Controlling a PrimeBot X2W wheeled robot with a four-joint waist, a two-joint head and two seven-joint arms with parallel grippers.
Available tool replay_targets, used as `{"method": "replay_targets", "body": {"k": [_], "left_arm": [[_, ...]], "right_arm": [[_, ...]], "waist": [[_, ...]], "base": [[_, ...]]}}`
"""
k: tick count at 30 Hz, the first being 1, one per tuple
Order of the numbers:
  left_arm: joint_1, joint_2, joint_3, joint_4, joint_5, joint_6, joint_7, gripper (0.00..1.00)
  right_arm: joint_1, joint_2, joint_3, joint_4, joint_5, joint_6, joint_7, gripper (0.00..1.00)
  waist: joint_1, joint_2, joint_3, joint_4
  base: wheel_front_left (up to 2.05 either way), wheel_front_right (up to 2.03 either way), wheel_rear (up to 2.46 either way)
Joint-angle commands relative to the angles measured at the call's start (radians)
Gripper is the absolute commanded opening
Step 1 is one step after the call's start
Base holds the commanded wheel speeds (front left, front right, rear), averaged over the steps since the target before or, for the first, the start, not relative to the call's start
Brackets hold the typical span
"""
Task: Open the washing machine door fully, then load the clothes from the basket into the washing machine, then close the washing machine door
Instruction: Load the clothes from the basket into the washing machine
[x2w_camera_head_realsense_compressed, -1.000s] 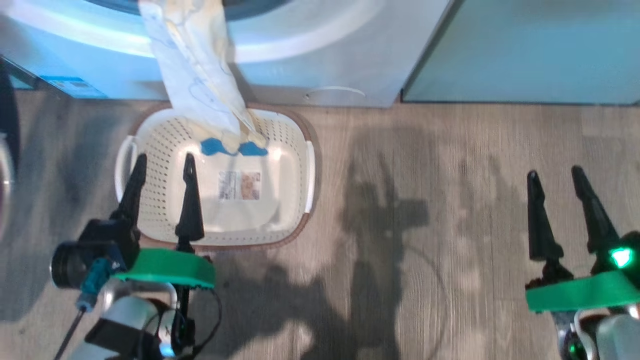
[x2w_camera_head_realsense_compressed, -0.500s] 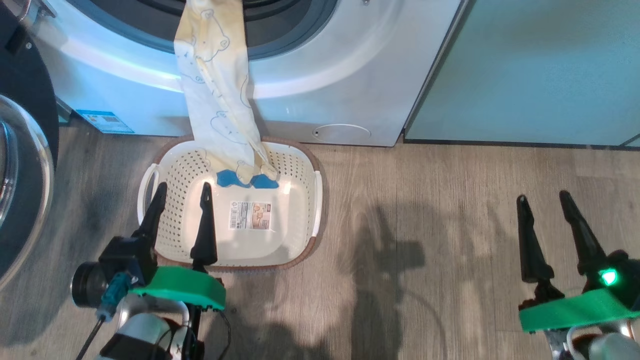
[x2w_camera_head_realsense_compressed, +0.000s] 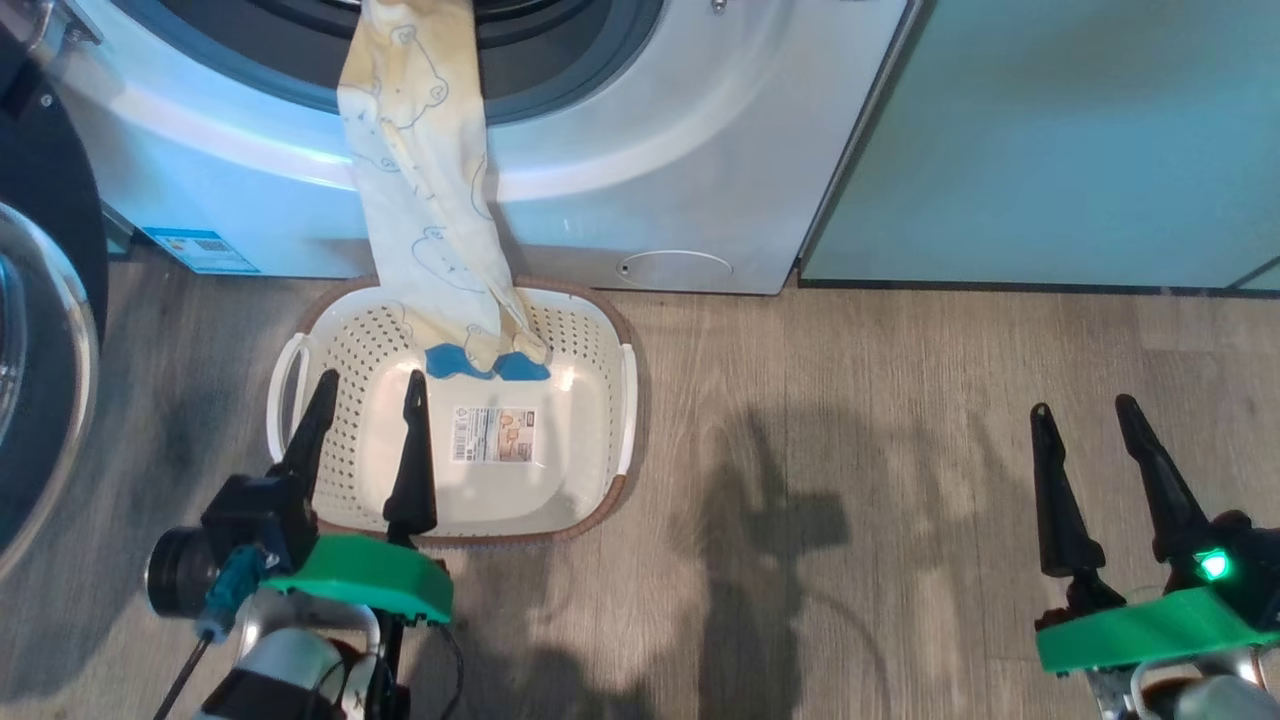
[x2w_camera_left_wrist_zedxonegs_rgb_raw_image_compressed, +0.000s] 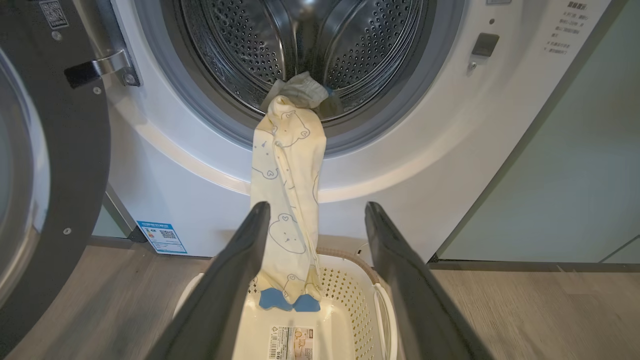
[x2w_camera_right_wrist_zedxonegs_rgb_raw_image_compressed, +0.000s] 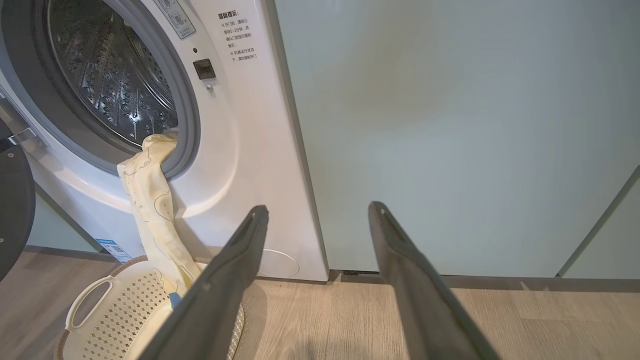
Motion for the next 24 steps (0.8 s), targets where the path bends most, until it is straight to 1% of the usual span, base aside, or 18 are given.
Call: {"method": "replay_targets", "body": {"k": [1, 9, 15, 19, 23, 24], "left_arm": [[-0.008, 0.018, 0.030, -0.023, -0.003, -0.001, 0.002, 1.00], [-0.031, 0.022, 0.032, -0.004, -0.012, -0.004, 0.012, 1.00], [-0.105, 0.015, 0.029, 0.058, -0.028, -0.042, 0.007, 1.00], [-0.188, 0.008, 0.026, 0.141, -0.039, -0.074, 0.007, 1.00], [-0.287, 0.005, 0.025, 0.247, -0.056, -0.116, 0.010, 1.00], [-0.287, 0.005, 0.025, 0.247, -0.056, -0.116, 0.010, 1.00]], "right_arm": [[-0.001, -0.015, 0.021, -0.034, -0.004, -0.003, -0.009, 1.00], [-0.008, -0.014, 0.022, -0.044, 0.003, -0.003, -0.009, 1.00], [-0.029, -0.012, 0.012, -0.061, 0.011, -0.003, -0.009, 1.00], [-0.054, -0.011, 0.010, -0.073, 0.019, -0.003, -0.009, 1.00], [-0.082, -0.010, 0.020, -0.076, 0.031, -0.003, -0.009, 1.00], [-0.082, -0.010, 0.020, -0.076, 0.031, -0.003, -0.009, 1.00]], "waist": [[0.0001, -0.0001, 0.004, -0.002], [0.0001, -0.0001, 0.042, -0.015], [0.0001, -0.0001, 0.111, -0.029], [0.0001, -0.0001, 0.174, -0.046], [0.0001, -0.0001, 0.237, -0.074], [0.0001, -0.0001, 0.237, -0.074]], "base": [[0.00, 0.00, 0.00], [0.00, 0.00, 0.00], [0.00, 0.00, 0.00], [0.00, 0.00, 0.00], [0.00, 0.00, 0.00], [0.00, 0.00, 0.00]]}}
